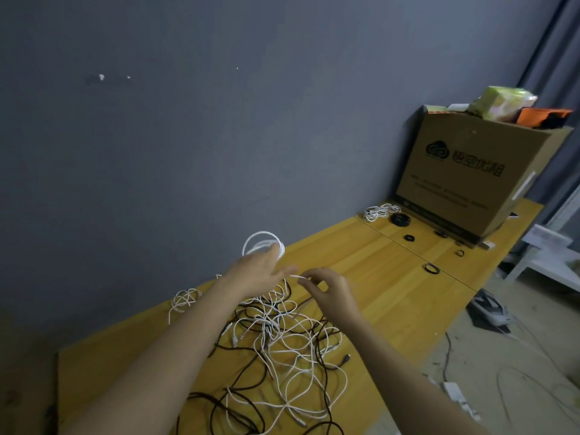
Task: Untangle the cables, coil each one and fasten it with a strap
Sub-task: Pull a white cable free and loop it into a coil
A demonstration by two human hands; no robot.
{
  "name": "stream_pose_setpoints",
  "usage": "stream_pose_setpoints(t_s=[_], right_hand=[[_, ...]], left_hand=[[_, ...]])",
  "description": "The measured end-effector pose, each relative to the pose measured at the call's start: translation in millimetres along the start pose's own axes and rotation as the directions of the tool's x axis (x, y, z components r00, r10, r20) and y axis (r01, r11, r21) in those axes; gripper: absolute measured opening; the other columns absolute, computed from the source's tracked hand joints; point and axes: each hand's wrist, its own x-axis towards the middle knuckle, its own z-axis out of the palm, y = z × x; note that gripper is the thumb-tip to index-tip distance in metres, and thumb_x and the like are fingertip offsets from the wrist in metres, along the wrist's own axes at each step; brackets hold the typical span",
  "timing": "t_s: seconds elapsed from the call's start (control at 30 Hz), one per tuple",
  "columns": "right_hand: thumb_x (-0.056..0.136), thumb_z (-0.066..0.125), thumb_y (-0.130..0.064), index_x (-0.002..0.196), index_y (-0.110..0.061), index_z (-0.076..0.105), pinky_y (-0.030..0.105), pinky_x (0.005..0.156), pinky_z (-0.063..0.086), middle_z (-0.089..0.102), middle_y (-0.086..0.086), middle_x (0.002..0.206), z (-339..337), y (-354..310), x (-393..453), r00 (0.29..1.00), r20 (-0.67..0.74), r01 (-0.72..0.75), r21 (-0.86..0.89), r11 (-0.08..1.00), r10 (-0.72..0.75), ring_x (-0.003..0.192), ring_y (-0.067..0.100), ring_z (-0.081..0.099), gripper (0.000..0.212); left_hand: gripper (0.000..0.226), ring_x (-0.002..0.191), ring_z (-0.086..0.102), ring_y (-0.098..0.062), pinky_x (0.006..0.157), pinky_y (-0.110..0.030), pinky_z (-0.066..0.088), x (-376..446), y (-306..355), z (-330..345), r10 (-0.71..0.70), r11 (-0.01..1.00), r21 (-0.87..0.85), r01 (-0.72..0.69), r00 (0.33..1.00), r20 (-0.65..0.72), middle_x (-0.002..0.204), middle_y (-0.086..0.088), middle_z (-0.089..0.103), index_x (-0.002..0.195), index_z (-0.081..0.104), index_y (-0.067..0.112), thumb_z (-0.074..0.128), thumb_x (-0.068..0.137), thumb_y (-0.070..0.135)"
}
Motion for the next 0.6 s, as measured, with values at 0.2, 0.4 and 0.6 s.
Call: stream_pose_setpoints(t_s=[0.2,0.4,0.6], right_hand=[[0.078,0.075,-0.026,0.086,-0.020,0.076,0.036,0.083,0.042,0.064,-0.003,0.086,-10.6,12.9,7.0,0.981,-0.063,0.154,-0.316,0.936,-0.183,0.084,0.019,0.058,0.009],[0.084,0.071,-0.012,0.098,-0.011,0.075,0.014,0.074,0.048,0.070,-0.001,0.095,-13.6,16.8,-5.3,0.974,-0.225,0.011,-0.068,0.998,-0.026,0.081,0.003,0.060,0.015],[0.086,0.069,-0.011,0.094,-0.009,0.076,0.023,0.073,0.049,0.074,0.003,0.091,-20.5,23.1,-2.6,0.950,-0.303,-0.116,-0.123,0.986,0.074,0.082,0.016,0.066,0.011]], left_hand=[[0.043,0.085,0.060,-0.026,0.073,-0.037,0.048,-5.7,4.7,4.0,0.022,1.000,0.020,-0.024,0.995,0.101,0.091,-0.006,0.063,0.091,0.053,0.013,0.043,0.095,0.054],[0.037,0.067,0.058,-0.020,0.059,-0.030,0.042,-11.5,-7.1,-10.6,-0.107,0.966,-0.245,0.080,0.989,-0.098,0.078,-0.005,0.064,0.083,0.057,0.014,0.047,0.096,0.047],[0.037,0.071,0.056,-0.022,0.062,-0.030,0.040,-9.2,-28.0,-15.3,-0.350,0.917,-0.312,0.249,0.878,-0.327,0.092,-0.011,0.068,0.108,0.062,0.009,0.044,0.099,0.040]])
